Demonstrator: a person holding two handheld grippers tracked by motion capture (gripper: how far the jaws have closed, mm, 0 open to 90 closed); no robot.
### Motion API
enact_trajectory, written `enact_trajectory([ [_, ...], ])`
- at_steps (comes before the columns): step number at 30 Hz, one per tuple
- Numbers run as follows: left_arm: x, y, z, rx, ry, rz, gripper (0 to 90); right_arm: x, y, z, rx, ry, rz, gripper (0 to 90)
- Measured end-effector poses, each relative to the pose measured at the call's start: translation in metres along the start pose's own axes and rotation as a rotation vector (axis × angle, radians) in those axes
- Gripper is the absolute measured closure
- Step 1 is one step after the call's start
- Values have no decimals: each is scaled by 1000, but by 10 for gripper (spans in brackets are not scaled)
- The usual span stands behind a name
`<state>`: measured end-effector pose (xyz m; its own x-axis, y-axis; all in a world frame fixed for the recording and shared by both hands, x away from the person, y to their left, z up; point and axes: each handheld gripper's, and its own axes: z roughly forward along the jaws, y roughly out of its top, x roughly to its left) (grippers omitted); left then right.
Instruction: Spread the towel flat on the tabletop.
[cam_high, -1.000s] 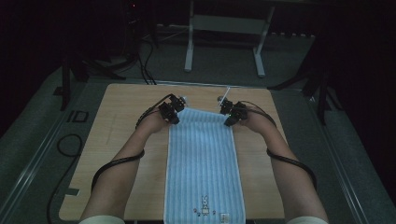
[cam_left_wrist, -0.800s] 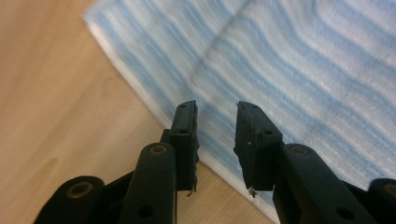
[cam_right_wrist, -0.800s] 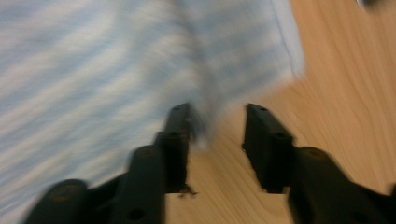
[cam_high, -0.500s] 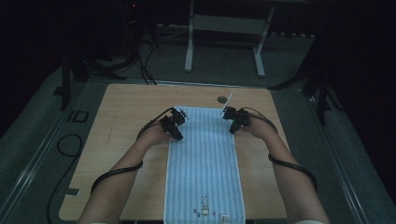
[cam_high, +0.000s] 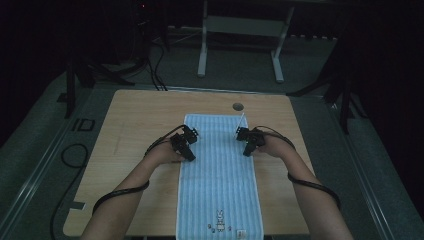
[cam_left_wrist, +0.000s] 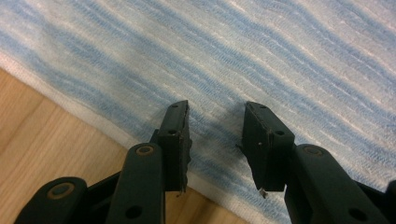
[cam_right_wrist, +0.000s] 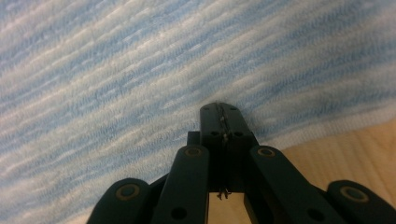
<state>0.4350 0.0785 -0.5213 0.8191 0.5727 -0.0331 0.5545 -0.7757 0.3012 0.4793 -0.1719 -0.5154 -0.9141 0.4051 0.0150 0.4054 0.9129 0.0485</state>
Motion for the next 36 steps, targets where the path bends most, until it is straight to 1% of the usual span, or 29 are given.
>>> enact_trajectory([
  [2,1,3,1,-3,-4,-1,611,-6,0,0,2,-6,11,892],
  [4,3,6,2,-6,7,7,609,-10,0,0,8,-3,31,891],
  [7,6,11,4,-11,6,6,604,-12,-2,-1,17,-6,42,889],
  [9,8,13,5,-15,3,-4,604,-12,-5,-1,18,-12,37,885],
  [12,7,17,5,-9,11,4,603,-13,-10,-1,28,-11,38,882],
  [17,3,19,6,-7,15,9,600,-17,-16,-2,16,5,46,878],
  [19,4,19,5,1,19,3,576,-16,-16,-2,12,13,45,849],
  [20,4,19,4,5,24,4,566,-15,-16,-3,5,21,36,826],
  [21,3,18,2,3,24,3,565,-12,-17,-5,1,24,22,821],
  [22,2,17,-1,-1,20,9,552,-9,-17,-8,-3,21,6,805],
  [23,1,15,-5,-13,15,12,543,-6,-19,-11,-19,20,-9,784],
  [24,-1,13,-10,-24,16,17,542,-3,-21,-15,-39,23,-16,782],
  [25,-3,10,-15,-37,16,24,540,0,-23,-20,-53,19,-28,767],
  [26,-6,7,-19,-54,8,34,541,4,-26,-24,-63,16,-40,734],
  [27,-9,3,-23,-59,3,48,540,8,-30,-28,-80,16,-56,727],
  [28,-12,-2,-25,-55,6,60,529,12,-33,-31,-94,18,-73,700],
  [29,-15,-6,-26,-46,10,73,525,16,-37,-33,-96,14,-91,652],
  [30,-17,-10,-26,-42,10,84,524,20,-40,-34,-90,5,-102,623],
  [31,-19,-14,-26,-39,11,88,519,24,-42,-35,-83,-6,-119,619],
  [32,-21,-18,-26,-33,11,86,514,27,-45,-35,-81,-15,-132,593],
  [33,-23,-21,-25,-33,13,94,514,30,-47,-36,-86,-18,-139,577],
  [35,-26,-26,-25,-40,5,102,513,35,-51,-36,-105,-11,-148,578],
  [36,-26,-27,-23,-41,2,104,513,38,-51,-35,-113,-5,-162,578],
])
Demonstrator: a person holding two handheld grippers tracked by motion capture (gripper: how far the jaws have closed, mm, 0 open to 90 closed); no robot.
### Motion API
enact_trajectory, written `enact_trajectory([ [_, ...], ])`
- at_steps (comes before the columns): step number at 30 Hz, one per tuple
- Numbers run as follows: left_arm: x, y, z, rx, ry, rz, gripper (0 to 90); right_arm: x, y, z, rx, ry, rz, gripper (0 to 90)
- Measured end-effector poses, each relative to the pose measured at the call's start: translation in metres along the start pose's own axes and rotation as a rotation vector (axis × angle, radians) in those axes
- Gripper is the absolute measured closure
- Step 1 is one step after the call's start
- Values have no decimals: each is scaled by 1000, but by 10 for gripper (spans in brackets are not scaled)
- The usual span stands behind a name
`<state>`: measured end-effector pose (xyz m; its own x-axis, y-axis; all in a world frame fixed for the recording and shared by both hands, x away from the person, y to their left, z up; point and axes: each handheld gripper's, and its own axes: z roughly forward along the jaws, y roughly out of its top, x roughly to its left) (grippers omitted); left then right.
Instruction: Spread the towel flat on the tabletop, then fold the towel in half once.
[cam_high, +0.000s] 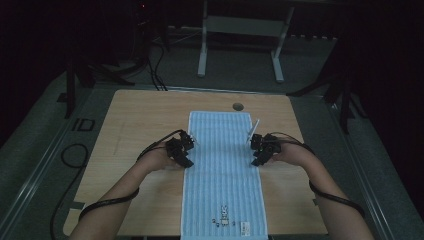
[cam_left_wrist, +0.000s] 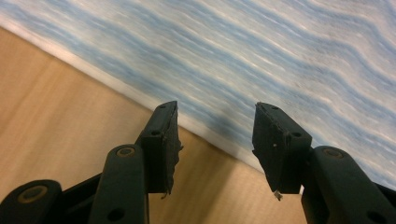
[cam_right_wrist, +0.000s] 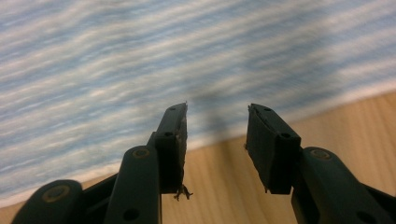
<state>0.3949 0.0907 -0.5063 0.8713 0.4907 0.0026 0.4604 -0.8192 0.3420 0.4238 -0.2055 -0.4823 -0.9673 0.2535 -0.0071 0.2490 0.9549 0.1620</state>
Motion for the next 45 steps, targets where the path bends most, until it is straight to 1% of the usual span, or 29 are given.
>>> enact_trajectory([
  [1,0,-1,1,-3,5,2,513,2,0,2,-5,-3,-13,591],
  [2,0,-1,2,3,2,-1,513,3,0,4,5,-13,-19,605],
  [5,2,2,4,15,15,12,513,1,2,12,31,-16,-31,608],
  [6,3,4,4,19,26,20,512,-1,3,14,40,-14,-32,609],
  [7,4,5,5,26,38,25,488,-2,4,16,52,-14,-29,609],
  [9,9,10,5,39,57,20,467,-8,7,20,67,-28,-34,611],
  [10,12,12,5,28,65,14,467,-11,8,22,72,-27,-32,611],
  [11,16,13,4,15,61,1,467,-14,9,23,70,-26,-33,611],
  [13,21,17,3,-11,53,-2,467,-21,11,24,64,-15,-16,611],
  [14,24,18,3,-17,50,-5,467,-23,12,25,63,-6,-12,611],
  [15,27,19,5,-15,49,-8,467,-26,13,26,64,-6,-24,611],
  [18,36,24,12,26,67,-10,467,-34,16,26,70,-19,-36,611],
  [20,43,28,15,40,92,-19,467,-41,18,25,56,-35,-25,610],
  [22,48,31,16,40,92,-21,467,-49,20,24,42,-49,-27,597],
  [24,52,35,17,34,105,-19,467,-55,24,25,40,-62,-16,593],
  [25,54,37,17,38,101,-24,467,-58,25,25,40,-65,-18,586],
  [27,57,40,18,51,110,-18,467,-63,28,26,55,-74,-19,583],
  [29,57,43,21,78,103,-3,467,-66,29,28,76,-74,-26,583],
  [31,57,45,24,111,97,20,468,-67,29,31,112,-59,-31,583],
  [34,53,48,30,141,80,52,477,-67,28,38,165,-48,-50,583],
  [37,53,50,32,145,67,50,484,-67,28,39,168,-41,-59,586],
  [38,53,51,31,149,61,48,503,-68,28,39,167,-37,-59,596],
  [39,52,51,31,149,64,60,510,-68,28,39,168,-28,-56,617],
  [40,51,51,31,143,56,65,529,-68,29,39,170,-22,-59,645],
  [41,50,50,31,138,44,75,592,-67,29,39,168,-19,-65,670],
  [42,49,49,31,137,42,80,629,-66,28,38,166,-12,-64,709],
  [43,48,49,30,137,24,78,669,-65,28,38,165,-6,-67,745],
  [44,47,49,30,136,15,86,733,-64,28,38,166,-5,-74,784],
  [45,45,49,30,139,12,100,774,-63,28,38,170,-5,-80,818],
])
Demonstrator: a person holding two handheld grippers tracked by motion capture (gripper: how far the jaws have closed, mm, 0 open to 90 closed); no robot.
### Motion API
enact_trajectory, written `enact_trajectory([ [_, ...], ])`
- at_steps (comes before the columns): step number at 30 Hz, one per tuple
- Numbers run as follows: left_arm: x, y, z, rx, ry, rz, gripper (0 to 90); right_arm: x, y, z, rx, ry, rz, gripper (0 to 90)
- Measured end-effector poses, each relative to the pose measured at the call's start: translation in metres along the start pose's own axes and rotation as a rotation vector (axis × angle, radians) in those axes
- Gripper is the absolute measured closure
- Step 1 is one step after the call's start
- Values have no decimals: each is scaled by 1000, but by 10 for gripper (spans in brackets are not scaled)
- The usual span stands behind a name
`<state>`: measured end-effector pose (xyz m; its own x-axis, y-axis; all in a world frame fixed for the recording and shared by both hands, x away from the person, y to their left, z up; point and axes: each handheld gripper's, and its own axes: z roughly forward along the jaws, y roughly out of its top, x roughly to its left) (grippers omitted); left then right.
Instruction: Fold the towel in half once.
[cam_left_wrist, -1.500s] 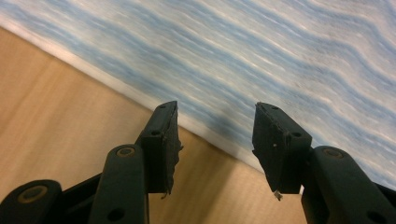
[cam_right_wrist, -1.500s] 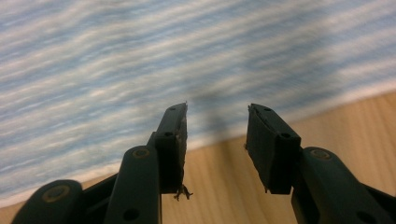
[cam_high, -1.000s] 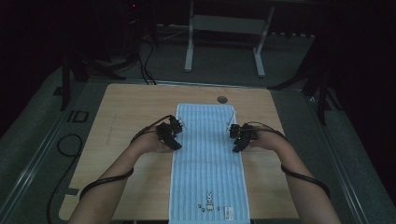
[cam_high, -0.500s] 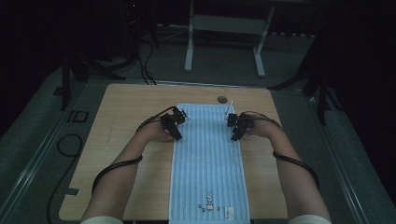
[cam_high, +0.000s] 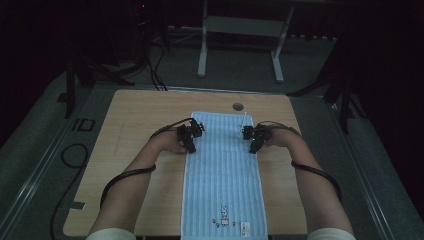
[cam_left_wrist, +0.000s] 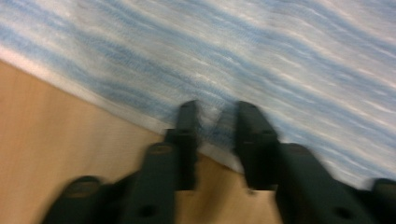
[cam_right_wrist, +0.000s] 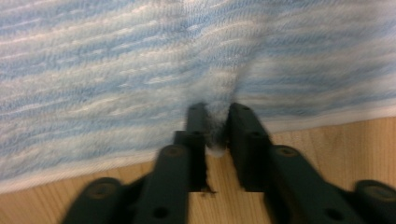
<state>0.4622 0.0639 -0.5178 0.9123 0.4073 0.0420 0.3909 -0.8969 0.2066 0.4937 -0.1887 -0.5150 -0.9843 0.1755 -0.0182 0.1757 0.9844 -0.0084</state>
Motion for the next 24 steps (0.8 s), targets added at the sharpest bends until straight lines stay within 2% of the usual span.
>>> enact_trajectory([
  [2,-2,1,0,12,11,7,852,1,1,0,2,3,7,845],
  [6,-4,-1,-4,17,9,3,881,2,-2,-3,-13,9,31,859],
  [11,-8,-7,-24,-52,20,-8,888,9,-8,-21,-69,-21,31,863],
  [14,-12,-10,-41,-83,56,-1,888,15,-13,-34,-98,-46,23,863],
  [16,-17,-13,-51,-111,85,-6,888,21,-15,-42,-117,-68,14,864],
  [17,-19,-14,-55,-113,88,-26,888,23,-17,-46,-123,-71,14,864],
  [19,-26,-17,-62,-125,108,-19,887,28,-20,-52,-150,-85,6,864],
  [21,-31,-20,-66,-125,100,-31,887,32,-21,-55,-156,-85,12,865],
  [22,-35,-21,-68,-129,112,-18,886,37,-23,-58,-164,-90,-2,865],
  [23,-39,-23,-70,-131,105,-24,886,41,-24,-59,-166,-98,-6,865],
  [24,-45,-25,-71,-127,104,-12,886,45,-25,-60,-165,-105,-15,864],
])
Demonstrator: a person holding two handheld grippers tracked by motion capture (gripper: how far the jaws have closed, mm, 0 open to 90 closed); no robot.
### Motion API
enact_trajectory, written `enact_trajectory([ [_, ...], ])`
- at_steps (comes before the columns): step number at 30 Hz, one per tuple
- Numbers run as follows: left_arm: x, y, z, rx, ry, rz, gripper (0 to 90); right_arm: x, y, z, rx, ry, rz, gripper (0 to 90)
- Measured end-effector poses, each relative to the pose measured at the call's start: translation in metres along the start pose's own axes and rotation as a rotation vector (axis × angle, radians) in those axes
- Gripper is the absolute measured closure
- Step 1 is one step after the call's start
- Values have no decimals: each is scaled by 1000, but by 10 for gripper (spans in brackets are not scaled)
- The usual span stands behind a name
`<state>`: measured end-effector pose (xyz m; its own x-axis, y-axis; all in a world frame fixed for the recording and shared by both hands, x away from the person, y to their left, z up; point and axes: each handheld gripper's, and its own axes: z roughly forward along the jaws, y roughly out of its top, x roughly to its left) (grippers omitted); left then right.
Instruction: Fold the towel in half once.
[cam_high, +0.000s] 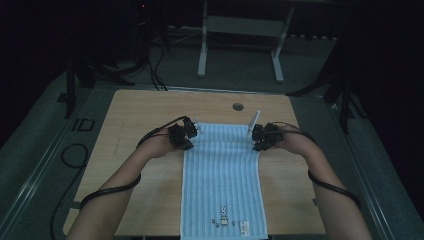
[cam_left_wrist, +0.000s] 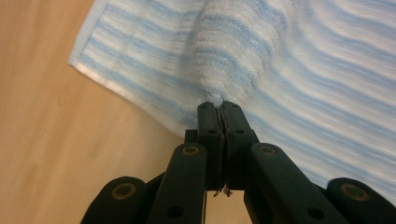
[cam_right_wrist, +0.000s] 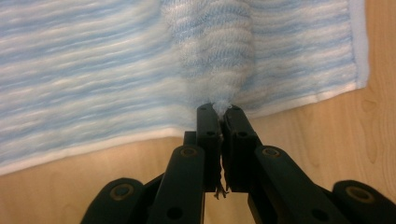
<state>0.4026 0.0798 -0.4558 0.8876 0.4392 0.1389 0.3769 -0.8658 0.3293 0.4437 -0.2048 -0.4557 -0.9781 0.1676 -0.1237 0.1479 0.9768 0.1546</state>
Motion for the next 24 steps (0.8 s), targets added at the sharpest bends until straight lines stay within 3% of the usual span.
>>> enact_trajectory([
  [3,-17,-8,-7,-12,-6,29,884,17,-2,-4,0,-15,-39,864],
  [7,-33,-23,-15,-36,-35,1,884,42,-5,-11,-20,-14,-74,864],
  [12,-57,-37,-16,-12,-66,27,881,75,-10,-12,-42,-2,-109,864],
  [19,-84,-51,0,5,-109,32,877,106,-18,14,-24,56,-136,863],
  [24,-100,-60,21,37,-152,55,874,111,-25,37,7,104,-113,863],
])
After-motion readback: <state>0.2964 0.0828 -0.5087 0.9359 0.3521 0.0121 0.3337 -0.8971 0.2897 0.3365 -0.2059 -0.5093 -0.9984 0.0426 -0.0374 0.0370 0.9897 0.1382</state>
